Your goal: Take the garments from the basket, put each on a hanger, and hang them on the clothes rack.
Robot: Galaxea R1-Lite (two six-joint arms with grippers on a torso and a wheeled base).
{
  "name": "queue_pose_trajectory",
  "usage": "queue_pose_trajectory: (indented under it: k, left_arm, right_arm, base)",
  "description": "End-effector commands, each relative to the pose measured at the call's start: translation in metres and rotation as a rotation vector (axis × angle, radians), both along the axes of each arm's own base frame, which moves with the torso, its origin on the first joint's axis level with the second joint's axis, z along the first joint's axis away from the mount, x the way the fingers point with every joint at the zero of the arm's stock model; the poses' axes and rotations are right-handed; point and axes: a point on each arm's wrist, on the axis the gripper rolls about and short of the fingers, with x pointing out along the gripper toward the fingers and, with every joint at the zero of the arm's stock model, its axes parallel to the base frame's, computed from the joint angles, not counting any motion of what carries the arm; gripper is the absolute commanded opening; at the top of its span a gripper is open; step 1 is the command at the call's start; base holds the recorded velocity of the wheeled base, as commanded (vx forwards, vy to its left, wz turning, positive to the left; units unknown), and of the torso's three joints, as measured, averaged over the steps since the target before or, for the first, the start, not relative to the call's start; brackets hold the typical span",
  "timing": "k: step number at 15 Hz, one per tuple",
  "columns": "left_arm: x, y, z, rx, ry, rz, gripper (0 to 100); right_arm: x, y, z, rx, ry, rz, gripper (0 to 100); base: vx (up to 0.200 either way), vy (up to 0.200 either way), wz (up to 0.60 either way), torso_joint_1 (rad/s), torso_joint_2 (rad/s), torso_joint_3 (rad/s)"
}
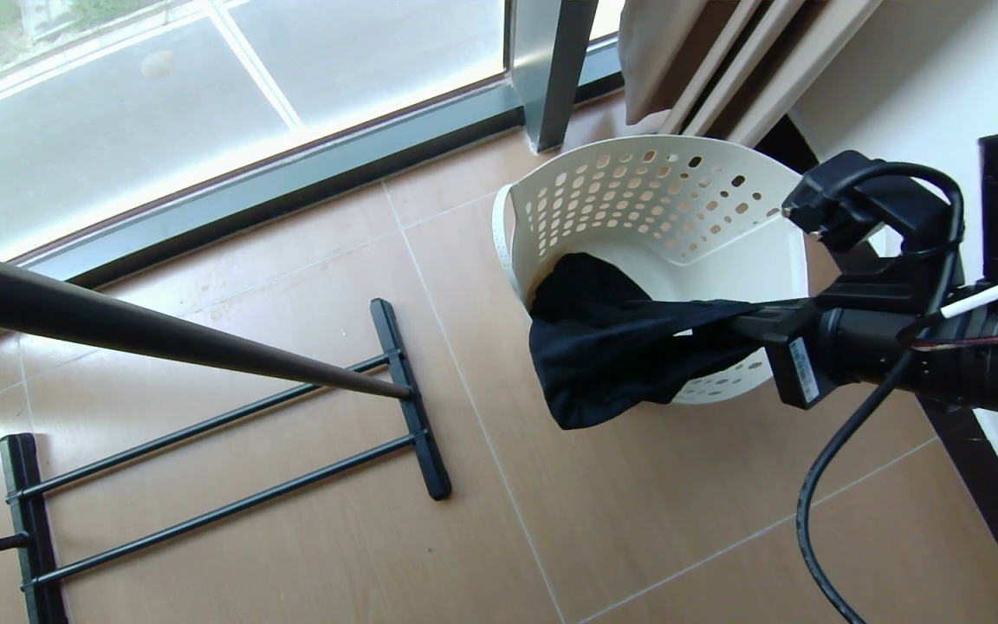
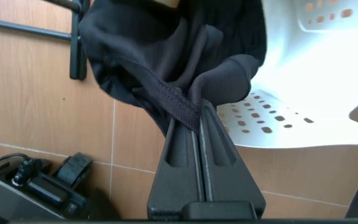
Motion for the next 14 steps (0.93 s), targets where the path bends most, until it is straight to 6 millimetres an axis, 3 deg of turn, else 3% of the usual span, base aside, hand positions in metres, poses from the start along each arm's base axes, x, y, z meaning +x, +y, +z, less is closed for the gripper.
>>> queue_pose_trajectory:
  k: [1, 5, 10, 12, 14]
  left_arm:
    - [0.000, 0.000, 0.000, -0.001, 0.002, 0.002, 100]
    - [0.000, 0.002, -0.001, -0.002, 0.002, 0.077, 100]
    - [0.000, 0.002, -0.001, -0.007, 0.002, 0.070, 100]
    - [0.000, 0.002, -0.001, -0.005, 0.002, 0.071, 100]
    - [0.000, 0.002, -0.001, -0.008, 0.000, 0.074, 100]
  right_arm:
    - [-0.018, -0.011, 0.008, 0.030, -0.041, 0.005, 0]
    - [-0.055, -0.033, -0.015, 0.121, -0.091, 0.132, 0]
    - [-0.079, -0.050, -0.053, 0.111, -0.065, 0.136, 0]
    - [-0.074, -0.046, -0.068, 0.133, -0.076, 0.134, 0]
    - [-0.065, -0.040, -0.065, 0.162, -0.127, 0.136, 0]
  base:
    - [0.000, 0.000, 0.00, 0.000, 0.00, 0.000]
    - [0.000, 0.000, 0.00, 0.002, 0.00, 0.086]
    - [0.000, 0.000, 0.00, 0.001, 0.00, 0.193]
    - [0.000, 0.000, 0.00, -0.002, 0.00, 0.215]
    - [0.000, 0.000, 0.00, 0.000, 0.00, 0.205]
